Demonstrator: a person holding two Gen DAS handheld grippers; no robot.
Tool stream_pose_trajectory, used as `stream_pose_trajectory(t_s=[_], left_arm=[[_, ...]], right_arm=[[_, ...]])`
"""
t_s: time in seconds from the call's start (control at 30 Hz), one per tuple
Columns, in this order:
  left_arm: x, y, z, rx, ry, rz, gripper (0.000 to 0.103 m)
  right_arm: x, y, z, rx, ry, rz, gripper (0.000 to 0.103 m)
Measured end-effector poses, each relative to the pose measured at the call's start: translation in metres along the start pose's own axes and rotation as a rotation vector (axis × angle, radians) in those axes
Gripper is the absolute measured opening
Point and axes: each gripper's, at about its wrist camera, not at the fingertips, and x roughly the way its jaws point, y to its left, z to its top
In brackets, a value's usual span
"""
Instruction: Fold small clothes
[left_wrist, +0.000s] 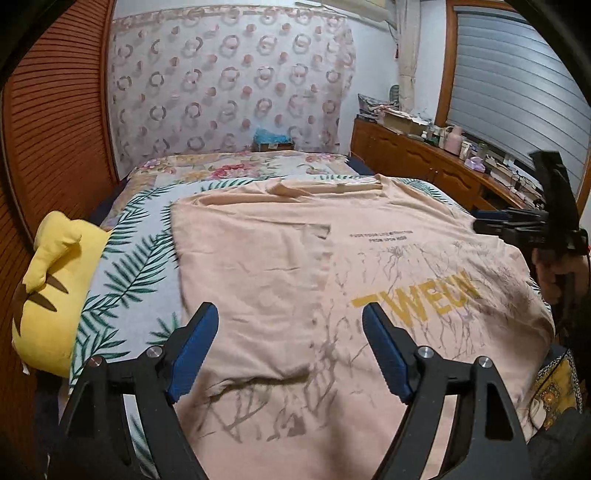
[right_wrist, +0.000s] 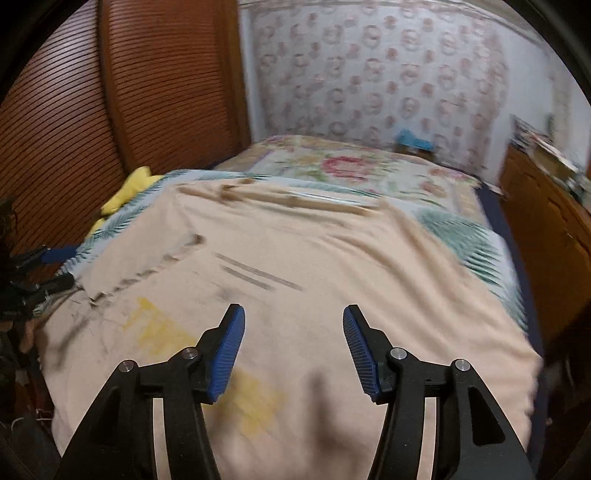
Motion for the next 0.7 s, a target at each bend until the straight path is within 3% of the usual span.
stream_pose_trajectory(t_s=[0.37, 0.7], left_arm=[[0.021, -0.043, 0.008, 0.059, 0.025, -0.073, 0.081], [0.041, -0.074, 0.008, 0.104, 0.077, -0.120, 0.081]], right_arm=[[-0.058, -0.116, -0.086, 0.182, 0.055, -0.223, 0.057], [-0.055, -0.141, -0.109, 0.268, 0.092, -0.267, 0.057]])
